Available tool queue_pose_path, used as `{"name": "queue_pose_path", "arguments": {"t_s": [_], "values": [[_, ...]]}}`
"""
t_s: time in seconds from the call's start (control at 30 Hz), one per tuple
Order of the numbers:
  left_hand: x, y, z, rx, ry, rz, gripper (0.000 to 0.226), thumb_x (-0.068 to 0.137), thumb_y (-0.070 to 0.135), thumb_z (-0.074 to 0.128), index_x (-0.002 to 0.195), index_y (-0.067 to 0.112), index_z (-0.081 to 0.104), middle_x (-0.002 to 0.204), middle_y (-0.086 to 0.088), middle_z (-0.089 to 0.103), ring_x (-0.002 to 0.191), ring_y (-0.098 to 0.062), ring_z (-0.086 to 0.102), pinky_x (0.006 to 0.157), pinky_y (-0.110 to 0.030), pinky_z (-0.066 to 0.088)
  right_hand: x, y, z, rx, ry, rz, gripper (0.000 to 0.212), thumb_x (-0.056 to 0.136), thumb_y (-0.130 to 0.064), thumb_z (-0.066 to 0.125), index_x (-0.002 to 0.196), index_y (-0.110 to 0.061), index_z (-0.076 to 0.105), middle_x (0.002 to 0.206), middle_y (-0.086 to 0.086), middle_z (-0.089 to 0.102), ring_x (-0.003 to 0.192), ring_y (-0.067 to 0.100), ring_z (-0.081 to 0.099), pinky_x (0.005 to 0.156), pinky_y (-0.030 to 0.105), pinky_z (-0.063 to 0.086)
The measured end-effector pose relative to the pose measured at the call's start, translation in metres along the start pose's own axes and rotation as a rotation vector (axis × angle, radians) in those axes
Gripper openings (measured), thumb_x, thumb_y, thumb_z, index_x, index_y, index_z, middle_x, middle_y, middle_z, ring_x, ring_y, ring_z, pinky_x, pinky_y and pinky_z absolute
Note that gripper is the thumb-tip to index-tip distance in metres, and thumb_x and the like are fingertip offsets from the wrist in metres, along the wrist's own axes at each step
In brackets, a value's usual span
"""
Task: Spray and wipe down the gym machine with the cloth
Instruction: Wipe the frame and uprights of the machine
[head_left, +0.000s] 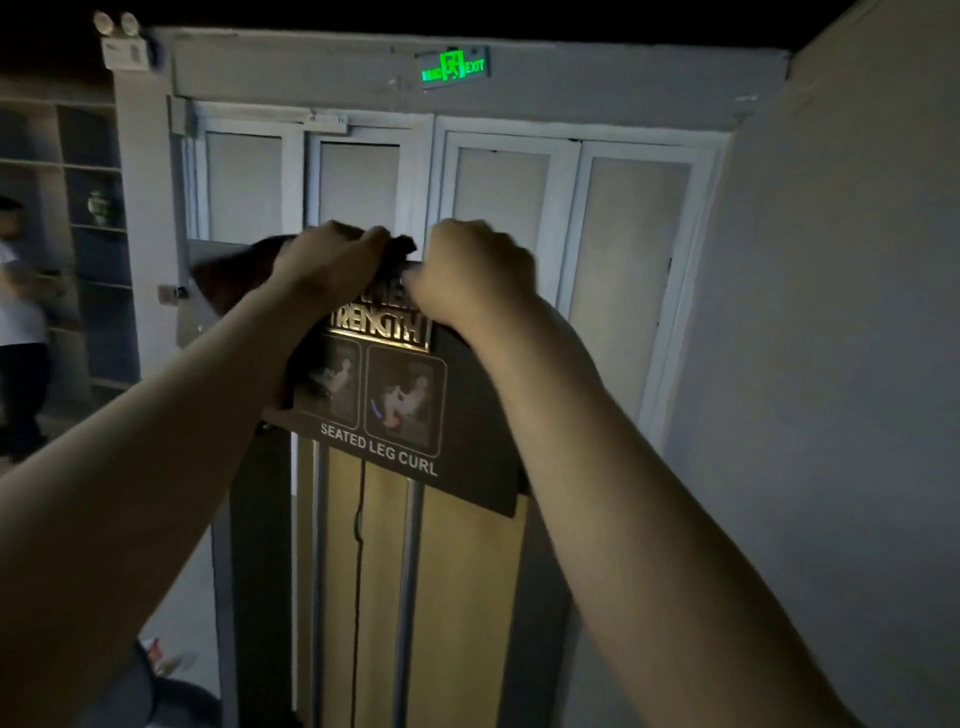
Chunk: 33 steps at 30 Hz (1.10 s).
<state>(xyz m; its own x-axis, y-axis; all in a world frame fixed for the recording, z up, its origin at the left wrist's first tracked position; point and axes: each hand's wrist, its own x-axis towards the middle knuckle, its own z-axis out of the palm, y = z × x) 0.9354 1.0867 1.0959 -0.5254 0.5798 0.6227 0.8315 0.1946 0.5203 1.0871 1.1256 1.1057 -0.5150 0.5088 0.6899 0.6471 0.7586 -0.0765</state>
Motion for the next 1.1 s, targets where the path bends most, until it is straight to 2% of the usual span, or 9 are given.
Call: {"name": "queue_pose_path", "arguments": {"t_s": [0.1, 0.23, 0.43, 0.53, 0.63, 0.73, 0.87, 0.97, 1.1], "values": [[-0.028, 0.049, 0.020, 0.043, 0.014, 0.154, 0.051, 0.101, 0.057, 0.036, 0.084, 0.019, 0.066, 0.076, -0.003, 0.060, 0.068, -0.017, 0.054, 0.060, -0.028, 0.034, -0.031, 0.045, -0.010, 0.169, -0.042, 0.087, 0.049, 0.090, -0.060, 0.056, 0.121, -0.022, 0.061, 0.111, 0.003, 0.064, 0.099, 0.026, 0.061, 0.074, 0.033, 0.042], [-0.050, 0.091, 0.040, 0.228, 0.064, 0.300, 0.052, 0.099, 0.055, 0.035, 0.084, 0.022, 0.072, 0.082, -0.001, 0.067, 0.081, -0.024, 0.059, 0.070, -0.032, 0.036, -0.062, 0.068, 0.005, 0.382, 0.065, 0.098, 0.044, 0.092, -0.052, 0.063, 0.124, -0.022, 0.061, 0.103, -0.004, 0.066, 0.086, 0.013, 0.056, 0.057, 0.017, 0.032], [-0.074, 0.093, 0.050, 0.266, -0.001, 0.606, 0.056, 0.092, 0.053, 0.031, 0.110, 0.023, 0.075, 0.126, 0.002, 0.069, 0.119, -0.019, 0.059, 0.097, -0.035, 0.047, -0.095, 0.091, 0.034, 0.564, 0.161, 0.173, 0.049, 0.087, -0.063, 0.061, 0.125, -0.033, 0.056, 0.115, -0.012, 0.063, 0.102, 0.010, 0.061, 0.071, 0.024, 0.044], [-0.062, 0.085, 0.038, 0.262, -0.017, 0.496, 0.056, 0.090, 0.065, 0.036, 0.124, 0.036, 0.070, 0.152, 0.001, 0.048, 0.145, -0.021, 0.033, 0.114, -0.042, 0.033, -0.108, 0.097, 0.035, 0.672, 0.162, 0.194, 0.066, 0.076, -0.080, 0.059, 0.128, -0.039, 0.053, 0.121, -0.015, 0.063, 0.108, 0.007, 0.059, 0.083, 0.029, 0.051], [-0.058, 0.084, 0.041, 0.287, 0.030, 0.326, 0.064, 0.087, 0.072, 0.025, 0.118, 0.040, 0.071, 0.130, -0.005, 0.063, 0.133, -0.032, 0.045, 0.115, -0.052, 0.026, -0.114, 0.105, 0.040, 0.693, 0.131, 0.239, 0.069, 0.070, -0.082, 0.060, 0.123, -0.037, 0.053, 0.112, -0.013, 0.063, 0.099, 0.008, 0.062, 0.081, 0.035, 0.056], [-0.072, 0.095, 0.054, 0.277, 0.102, 0.369, 0.052, 0.092, 0.062, 0.033, 0.109, 0.037, 0.075, 0.121, -0.001, 0.069, 0.125, -0.030, 0.051, 0.113, -0.050, 0.026, -0.121, 0.110, 0.047, 0.748, 0.111, 0.257, 0.071, 0.069, -0.083, 0.063, 0.123, -0.039, 0.052, 0.112, -0.013, 0.064, 0.100, 0.007, 0.063, 0.081, 0.035, 0.057], [-0.111, 0.108, 0.075, 0.405, 0.084, 0.527, 0.055, 0.087, 0.059, 0.030, 0.116, 0.039, 0.072, 0.139, 0.008, 0.060, 0.138, -0.024, 0.040, 0.117, -0.050, 0.020, -0.131, 0.119, 0.054, 0.817, 0.136, 0.193, 0.047, 0.081, -0.061, 0.067, 0.115, -0.030, 0.060, 0.102, -0.010, 0.068, 0.093, 0.005, 0.065, 0.079, 0.032, 0.056], [-0.143, 0.114, 0.094, 0.510, 0.076, 0.663, 0.052, 0.091, 0.051, 0.032, 0.109, 0.034, 0.077, 0.135, 0.008, 0.064, 0.138, -0.024, 0.042, 0.118, -0.051, 0.020, -0.145, 0.126, 0.064, 0.811, 0.183, 0.166, 0.048, 0.083, -0.048, 0.061, 0.122, -0.021, 0.056, 0.109, -0.003, 0.066, 0.097, 0.012, 0.064, 0.079, 0.033, 0.053], [-0.142, 0.109, 0.089, 0.604, 0.043, 0.690, 0.049, 0.091, 0.056, 0.036, 0.114, 0.037, 0.075, 0.141, 0.003, 0.059, 0.140, -0.026, 0.040, 0.119, -0.048, 0.020, -0.162, 0.129, 0.063, 0.899, 0.183, 0.149, 0.026, 0.088, -0.028, 0.072, 0.109, -0.017, 0.061, 0.092, -0.006, 0.067, 0.080, 0.003, 0.062, 0.070, 0.016, 0.046]]}}
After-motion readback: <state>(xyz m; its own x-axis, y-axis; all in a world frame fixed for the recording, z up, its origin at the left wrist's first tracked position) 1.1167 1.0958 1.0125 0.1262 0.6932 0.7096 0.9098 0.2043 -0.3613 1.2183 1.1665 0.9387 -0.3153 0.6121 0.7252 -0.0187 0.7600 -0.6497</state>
